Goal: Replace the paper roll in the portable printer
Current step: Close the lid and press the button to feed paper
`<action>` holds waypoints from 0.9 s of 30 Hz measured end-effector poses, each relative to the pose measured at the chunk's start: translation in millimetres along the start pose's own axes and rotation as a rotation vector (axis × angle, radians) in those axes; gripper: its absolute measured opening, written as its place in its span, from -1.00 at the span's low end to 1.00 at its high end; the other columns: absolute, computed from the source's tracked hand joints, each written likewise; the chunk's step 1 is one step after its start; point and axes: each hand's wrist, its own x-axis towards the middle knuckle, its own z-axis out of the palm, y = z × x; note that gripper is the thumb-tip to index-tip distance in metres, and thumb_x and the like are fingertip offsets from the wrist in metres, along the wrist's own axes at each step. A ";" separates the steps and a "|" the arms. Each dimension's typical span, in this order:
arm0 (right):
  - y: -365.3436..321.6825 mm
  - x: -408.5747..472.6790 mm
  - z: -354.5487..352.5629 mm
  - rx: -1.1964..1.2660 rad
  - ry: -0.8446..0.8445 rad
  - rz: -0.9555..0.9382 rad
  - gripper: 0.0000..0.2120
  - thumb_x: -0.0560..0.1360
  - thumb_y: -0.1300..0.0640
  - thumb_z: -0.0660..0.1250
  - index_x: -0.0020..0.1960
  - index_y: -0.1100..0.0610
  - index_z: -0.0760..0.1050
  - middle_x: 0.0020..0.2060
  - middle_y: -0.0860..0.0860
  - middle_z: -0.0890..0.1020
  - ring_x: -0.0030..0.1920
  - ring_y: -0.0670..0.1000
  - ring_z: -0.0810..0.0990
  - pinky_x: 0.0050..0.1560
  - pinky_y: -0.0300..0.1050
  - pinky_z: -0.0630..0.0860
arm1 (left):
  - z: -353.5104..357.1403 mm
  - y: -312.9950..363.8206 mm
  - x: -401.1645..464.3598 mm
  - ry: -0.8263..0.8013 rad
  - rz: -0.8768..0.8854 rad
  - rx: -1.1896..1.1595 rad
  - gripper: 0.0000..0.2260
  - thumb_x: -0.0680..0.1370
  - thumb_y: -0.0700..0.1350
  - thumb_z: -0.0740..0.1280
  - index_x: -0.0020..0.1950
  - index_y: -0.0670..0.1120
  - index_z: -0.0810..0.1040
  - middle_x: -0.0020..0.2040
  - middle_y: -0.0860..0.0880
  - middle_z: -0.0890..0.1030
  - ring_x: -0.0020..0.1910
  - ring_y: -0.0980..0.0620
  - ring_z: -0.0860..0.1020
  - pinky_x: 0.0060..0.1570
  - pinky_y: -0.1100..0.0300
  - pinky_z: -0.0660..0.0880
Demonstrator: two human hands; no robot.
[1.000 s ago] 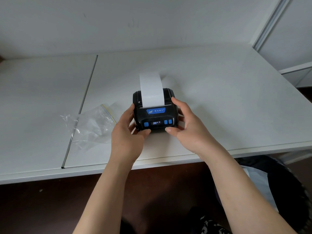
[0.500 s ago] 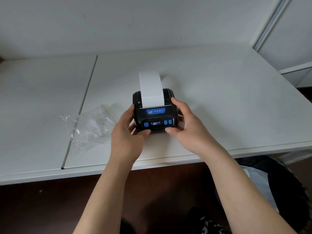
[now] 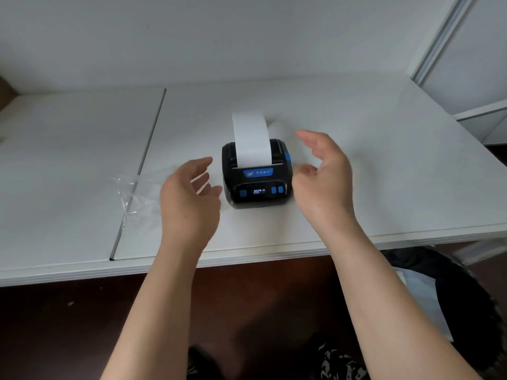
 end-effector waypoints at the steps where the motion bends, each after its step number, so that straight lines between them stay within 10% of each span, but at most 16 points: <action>1: -7.7 -2.5 1.0 0.027 0.066 -0.033 -0.49 0.40 0.42 0.12 0.21 0.03 0.52 0.16 -0.02 0.57 0.19 -0.05 0.48 0.14 -0.21 0.46 | -4.9 -0.2 0.5 0.061 0.023 0.027 -0.59 0.49 -0.45 0.25 0.25 -0.11 0.54 0.17 -0.02 0.57 0.11 0.10 0.57 -0.15 0.55 0.45; 6: -40.2 -27.8 21.5 0.181 0.002 -0.148 -0.59 0.39 0.45 0.11 -0.07 0.10 0.63 -0.20 -0.08 0.63 -0.15 -0.13 0.60 -0.15 -0.36 0.45 | -37.1 -2.0 4.0 0.392 0.068 0.118 -0.65 0.49 -0.35 0.16 0.07 0.00 0.61 -0.01 -0.05 0.61 -0.22 0.09 0.54 -0.32 0.33 0.45; 11: -51.4 -54.6 50.0 0.111 -0.352 -0.153 -0.60 0.45 0.43 0.13 0.09 0.14 0.62 -0.02 -0.03 0.66 -0.07 -0.14 0.61 -0.07 -0.44 0.48 | -64.6 -20.1 9.3 0.541 -0.017 0.120 -0.60 0.50 -0.21 0.30 0.32 -0.04 0.38 0.29 -0.10 0.40 0.11 -0.02 0.48 0.10 0.08 0.48; 19: -41.9 -69.5 76.8 -0.125 -0.581 -0.023 -0.56 0.52 0.34 0.11 0.34 0.12 0.46 0.29 0.04 0.52 0.21 -0.01 0.53 0.05 -0.35 0.40 | -92.3 -51.9 16.3 0.268 -0.443 0.078 -0.39 0.42 0.24 0.37 0.34 -0.08 0.38 0.33 -0.10 0.42 0.30 -0.11 0.42 0.10 0.05 0.36; 27: -32.2 -70.6 94.9 -0.246 -0.616 -0.025 -0.59 0.53 0.27 0.16 0.35 0.10 0.44 0.36 0.01 0.43 0.28 -0.04 0.47 0.07 -0.44 0.24 | -98.6 -63.7 16.4 0.120 -0.333 0.000 -0.89 0.51 -0.12 0.35 -0.08 -0.16 0.57 -0.16 -0.04 0.54 -0.26 0.07 0.45 -0.30 0.28 0.34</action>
